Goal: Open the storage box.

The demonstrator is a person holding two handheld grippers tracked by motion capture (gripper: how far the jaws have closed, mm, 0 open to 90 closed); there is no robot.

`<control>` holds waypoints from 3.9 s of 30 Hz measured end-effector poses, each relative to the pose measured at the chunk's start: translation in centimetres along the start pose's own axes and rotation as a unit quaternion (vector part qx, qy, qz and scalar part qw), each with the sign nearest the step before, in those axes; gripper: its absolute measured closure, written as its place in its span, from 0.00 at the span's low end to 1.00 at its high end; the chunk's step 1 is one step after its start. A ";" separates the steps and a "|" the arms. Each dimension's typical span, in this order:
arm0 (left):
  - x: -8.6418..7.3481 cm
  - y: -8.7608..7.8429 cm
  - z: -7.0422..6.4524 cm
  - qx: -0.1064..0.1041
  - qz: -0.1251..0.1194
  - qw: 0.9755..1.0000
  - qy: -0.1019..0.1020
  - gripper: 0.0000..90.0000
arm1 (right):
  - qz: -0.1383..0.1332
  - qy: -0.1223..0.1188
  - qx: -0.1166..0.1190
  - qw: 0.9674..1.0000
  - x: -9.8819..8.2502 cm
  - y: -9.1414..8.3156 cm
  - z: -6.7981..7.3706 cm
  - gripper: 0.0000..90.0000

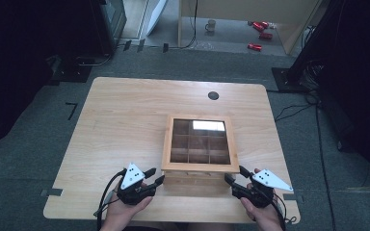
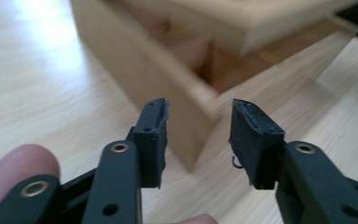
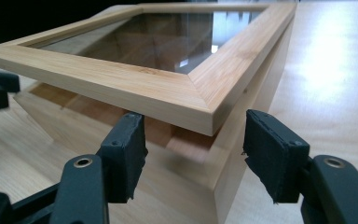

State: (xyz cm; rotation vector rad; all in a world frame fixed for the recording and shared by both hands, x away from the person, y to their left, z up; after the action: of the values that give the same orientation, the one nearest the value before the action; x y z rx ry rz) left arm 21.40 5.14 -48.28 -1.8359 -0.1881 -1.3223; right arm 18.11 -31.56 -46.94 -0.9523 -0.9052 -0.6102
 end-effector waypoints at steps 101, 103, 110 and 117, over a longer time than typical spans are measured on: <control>-6.2 -3.3 8.5 0.128 0.070 0.987 -0.069 0.32 | -0.060 0.030 -0.066 0.996 15.6 15.3 -8.4 0.62; -6.2 -3.3 8.5 0.128 0.067 0.987 -0.073 0.32 | -0.055 0.019 -0.066 0.996 15.5 15.0 -8.0 0.55; -6.2 -3.3 8.3 0.137 0.073 0.986 -0.064 0.32 | -0.036 0.022 -0.063 0.997 14.6 13.6 -7.1 0.31; -6.1 -3.1 8.1 0.146 0.079 0.984 -0.057 0.31 | -0.021 0.017 -0.063 0.998 13.0 11.8 -6.8 0.20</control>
State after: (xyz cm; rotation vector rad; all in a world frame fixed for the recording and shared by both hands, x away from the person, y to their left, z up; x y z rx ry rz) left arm 22.86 14.79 -52.43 -1.6407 -0.2768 -1.0228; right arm 36.37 -32.84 -42.60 -1.0345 -0.8658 -0.7249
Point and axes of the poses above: each handheld gripper's, and its own axes: y roughly forward along the jaws, x roughly out of its top, z roughly to its left, the point moved 1 cm from there along y, roughly forward along the jaws, and after that the axes turned 4 degrees about y, right-handed, at the moved point
